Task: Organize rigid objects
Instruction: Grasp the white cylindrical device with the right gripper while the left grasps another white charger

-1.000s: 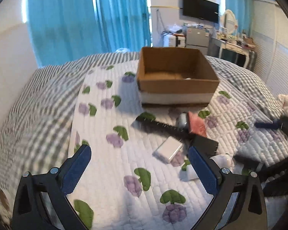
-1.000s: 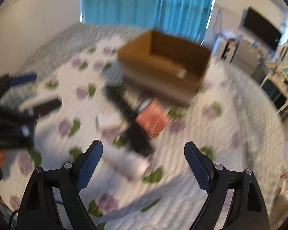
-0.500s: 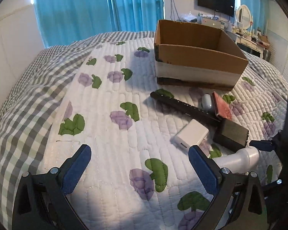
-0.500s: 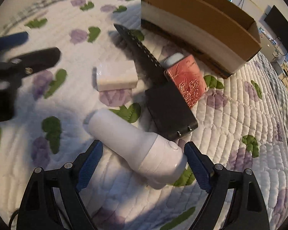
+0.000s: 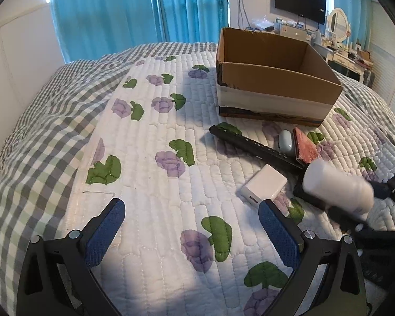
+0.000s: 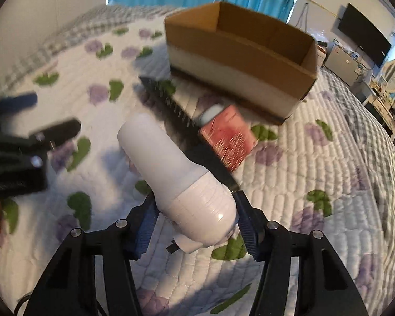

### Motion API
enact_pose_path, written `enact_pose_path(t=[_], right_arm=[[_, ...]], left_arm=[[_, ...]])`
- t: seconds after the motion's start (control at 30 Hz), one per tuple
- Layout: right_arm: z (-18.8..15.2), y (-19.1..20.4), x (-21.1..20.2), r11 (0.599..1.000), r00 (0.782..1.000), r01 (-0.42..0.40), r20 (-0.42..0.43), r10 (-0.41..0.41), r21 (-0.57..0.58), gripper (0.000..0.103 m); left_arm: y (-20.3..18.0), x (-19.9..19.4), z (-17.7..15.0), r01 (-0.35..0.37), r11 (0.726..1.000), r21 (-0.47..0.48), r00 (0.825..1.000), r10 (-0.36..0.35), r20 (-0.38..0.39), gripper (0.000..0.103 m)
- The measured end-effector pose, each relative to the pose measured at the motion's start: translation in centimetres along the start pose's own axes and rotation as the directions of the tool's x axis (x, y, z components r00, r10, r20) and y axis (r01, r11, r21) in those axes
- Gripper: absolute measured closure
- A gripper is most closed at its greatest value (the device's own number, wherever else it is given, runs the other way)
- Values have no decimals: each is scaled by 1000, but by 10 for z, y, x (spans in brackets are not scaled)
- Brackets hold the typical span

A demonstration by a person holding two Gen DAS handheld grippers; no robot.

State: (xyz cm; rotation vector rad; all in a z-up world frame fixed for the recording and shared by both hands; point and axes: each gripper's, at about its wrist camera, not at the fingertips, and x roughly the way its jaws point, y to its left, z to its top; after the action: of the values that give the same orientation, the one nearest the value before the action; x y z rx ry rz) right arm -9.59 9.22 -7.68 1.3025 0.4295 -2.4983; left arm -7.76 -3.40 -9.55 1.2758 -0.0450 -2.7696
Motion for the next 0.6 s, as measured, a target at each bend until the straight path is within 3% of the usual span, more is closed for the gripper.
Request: enact_pose_path(t=[0.23, 0.37, 0.6], right_arm=[[46, -40, -25, 997, 996, 54, 67, -57, 52, 47], [64, -67, -22, 994, 994, 72, 71, -78, 87, 47], [51, -95, 4, 988, 998, 46, 46, -53, 145, 47]], left_arm=[[-21, -8, 34, 16, 999, 46, 1000, -16, 7, 0], [-41, 16, 46, 54, 996, 71, 999, -54, -5, 0], [-70, 71, 24, 76, 984, 161, 994, -62, -95, 0]])
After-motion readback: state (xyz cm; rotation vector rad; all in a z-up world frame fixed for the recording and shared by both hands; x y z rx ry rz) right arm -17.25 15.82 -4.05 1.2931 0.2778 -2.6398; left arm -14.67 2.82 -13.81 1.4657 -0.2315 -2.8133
